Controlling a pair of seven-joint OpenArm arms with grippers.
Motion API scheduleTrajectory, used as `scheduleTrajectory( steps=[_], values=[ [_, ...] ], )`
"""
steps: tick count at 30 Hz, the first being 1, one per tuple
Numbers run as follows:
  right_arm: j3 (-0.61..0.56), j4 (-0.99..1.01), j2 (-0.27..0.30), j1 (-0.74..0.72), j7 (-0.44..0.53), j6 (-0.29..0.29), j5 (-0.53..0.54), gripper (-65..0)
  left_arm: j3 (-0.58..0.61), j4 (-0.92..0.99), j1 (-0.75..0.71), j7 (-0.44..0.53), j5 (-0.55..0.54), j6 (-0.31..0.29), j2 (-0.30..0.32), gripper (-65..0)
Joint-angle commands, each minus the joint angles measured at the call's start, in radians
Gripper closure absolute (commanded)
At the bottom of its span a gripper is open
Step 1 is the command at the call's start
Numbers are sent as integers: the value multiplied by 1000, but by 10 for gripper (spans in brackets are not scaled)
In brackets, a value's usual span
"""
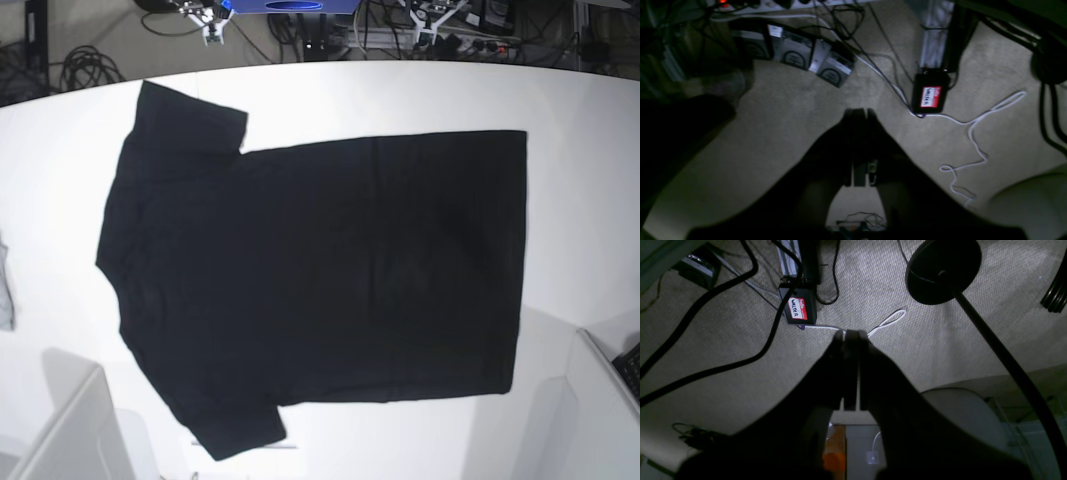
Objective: Fold the T-shirt properly
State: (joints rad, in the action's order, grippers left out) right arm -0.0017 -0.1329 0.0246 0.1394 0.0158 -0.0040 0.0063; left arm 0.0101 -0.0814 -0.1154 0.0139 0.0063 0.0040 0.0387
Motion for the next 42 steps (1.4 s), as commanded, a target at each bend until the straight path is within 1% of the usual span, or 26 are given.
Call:
scheduleTrajectory(
  steps=[1, 3, 5, 7, 9, 13, 18, 19, 21, 23, 25, 26, 29, 33, 36, 39, 42],
  values=[
    [4, -29, 13, 39, -7, -3, 1, 0, 1, -28, -43, 13, 4, 3, 2, 0],
    [4, -116, 13, 107, -7, -3, 2, 0, 1, -117, -125, 77, 5, 3, 19, 0],
    [6, -230, 15, 184, -14, -3, 2, 0, 1, -209, -209, 137, 5, 3, 22, 0],
    [12, -360, 16, 277, -15, -3, 4, 0, 1, -306, -298, 182, 5, 3, 46, 0],
    [65, -505, 22, 377, -17, -3, 4, 0, 1, -398, -387, 212, 2, 3, 62, 0],
    [179, -733, 19, 520, -24, -3, 4, 0, -11, -542, -527, 268, -6, 3, 102, 0],
    [279, -977, 2, 652, -96, -3, 4, 0, -14, -713, -702, 397, -9, 3, 154, 0],
    [297, -1023, -2, 671, -104, -3, 4, 0, -19, -748, -737, 427, -25, 3, 160, 0],
    [332, -1109, -12, 704, -122, -3, 4, 0, -54, -817, -803, 476, -96, 3, 168, 0],
    [371, -1197, -25, 727, -159, -3, 4, 0, -89, -897, -863, 510, -167, 1, 171, 0],
    [408, -1267, -41, 734, -188, -1, 4, 0, -106, -966, -907, 528, -216, 1, 192, 0],
    [428, -1304, -53, 736, -207, -1, 4, 0, -114, -1010, -933, 539, -239, 1, 200, 0],
    [472, -1404, -67, 733, -254, -1, 4, 0, -143, -1142, -998, 556, -286, 1, 214, 0],
    [500, -1526, -68, 727, -279, -1, 4, 0, -235, -1309, -1068, 556, -357, 1, 206, 0],
    [535, -1617, -102, 693, -281, -1, 4, 0, -322, -1417, -1091, 551, -421, 4, 180, 0],
    [567, -1686, -117, 650, -287, -1, 4, 0, -382, -1498, -1098, 551, -421, 4, 163, 0],
    [567, -1744, -122, 610, -317, -1, 4, 0, -433, -1561, -1098, 551, -424, 4, 162, 0]
  ],
)
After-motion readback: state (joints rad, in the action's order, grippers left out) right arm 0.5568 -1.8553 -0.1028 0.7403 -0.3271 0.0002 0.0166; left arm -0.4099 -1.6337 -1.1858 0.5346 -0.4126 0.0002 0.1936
